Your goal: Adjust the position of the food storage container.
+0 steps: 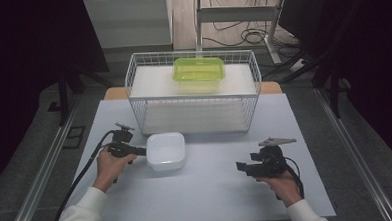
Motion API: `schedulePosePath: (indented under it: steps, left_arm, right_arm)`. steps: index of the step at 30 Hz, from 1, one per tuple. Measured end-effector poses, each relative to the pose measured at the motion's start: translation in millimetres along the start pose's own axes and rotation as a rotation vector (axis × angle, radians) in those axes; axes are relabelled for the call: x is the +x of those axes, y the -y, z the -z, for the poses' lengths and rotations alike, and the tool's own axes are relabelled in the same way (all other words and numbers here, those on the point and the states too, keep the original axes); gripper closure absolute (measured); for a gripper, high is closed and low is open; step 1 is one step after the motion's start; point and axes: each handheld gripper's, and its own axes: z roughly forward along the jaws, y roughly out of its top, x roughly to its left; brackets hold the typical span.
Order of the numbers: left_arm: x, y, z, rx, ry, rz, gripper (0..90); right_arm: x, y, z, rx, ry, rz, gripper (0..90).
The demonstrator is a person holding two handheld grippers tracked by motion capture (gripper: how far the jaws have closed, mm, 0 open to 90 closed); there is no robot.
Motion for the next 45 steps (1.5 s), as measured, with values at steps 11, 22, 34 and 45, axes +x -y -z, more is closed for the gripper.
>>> schedulePosePath:
  steps: [11,22,34,45]
  left_arm:
    - [-22.7,-9.7,-16.4,0.014,0.05,-0.031,89.8]
    - [-47.0,-17.4,-35.1,0.018,0.099,-0.046,89.8]
    - [-53.9,-20.5,-43.0,0.014,0.139,-0.043,89.8]
    - [-53.2,-18.4,-25.4,-0.008,0.118,-0.069,89.8]
  right_arm:
    - [0.2,0.2,-1.1,0.007,0.0,0.004,26.1]
    - [-0.4,0.4,-0.9,0.008,-0.001,0.005,26.1]
    - [-0.8,0.5,-1.0,0.01,-0.003,0.005,26.1]
    - [-2.4,1.1,1.3,0.005,0.001,-0.002,26.1]
